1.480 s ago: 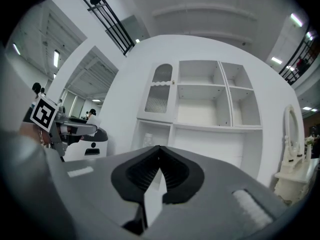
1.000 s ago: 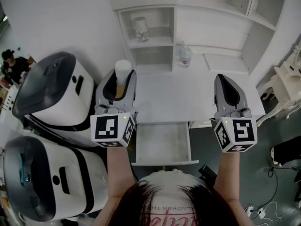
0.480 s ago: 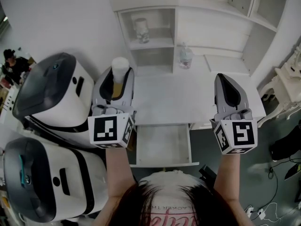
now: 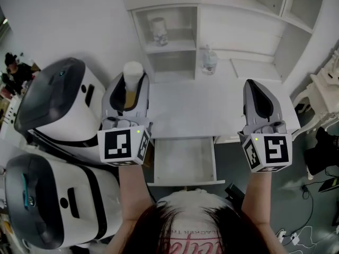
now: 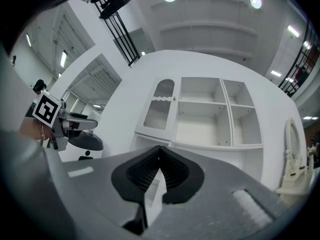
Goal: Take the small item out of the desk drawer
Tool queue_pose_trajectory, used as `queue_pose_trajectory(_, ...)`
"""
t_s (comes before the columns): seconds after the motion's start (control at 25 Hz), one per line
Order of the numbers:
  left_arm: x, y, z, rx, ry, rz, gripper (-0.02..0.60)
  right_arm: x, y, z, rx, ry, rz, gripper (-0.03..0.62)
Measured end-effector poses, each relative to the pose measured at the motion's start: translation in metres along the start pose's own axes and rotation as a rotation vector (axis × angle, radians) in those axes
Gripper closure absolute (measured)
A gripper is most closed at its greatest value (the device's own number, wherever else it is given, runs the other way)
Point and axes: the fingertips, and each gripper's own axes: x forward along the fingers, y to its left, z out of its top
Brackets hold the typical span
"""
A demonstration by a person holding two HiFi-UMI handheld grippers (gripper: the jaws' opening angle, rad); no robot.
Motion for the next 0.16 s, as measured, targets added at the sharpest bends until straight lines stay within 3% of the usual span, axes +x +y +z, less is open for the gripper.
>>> queue_pose_trajectory(0.16,-0.0007,0.0004,0.0087,0.01,-0.013,0.004,0.39,-0.0006,0.0001,0.0051,0.001,-0.01,-0.002,0.592)
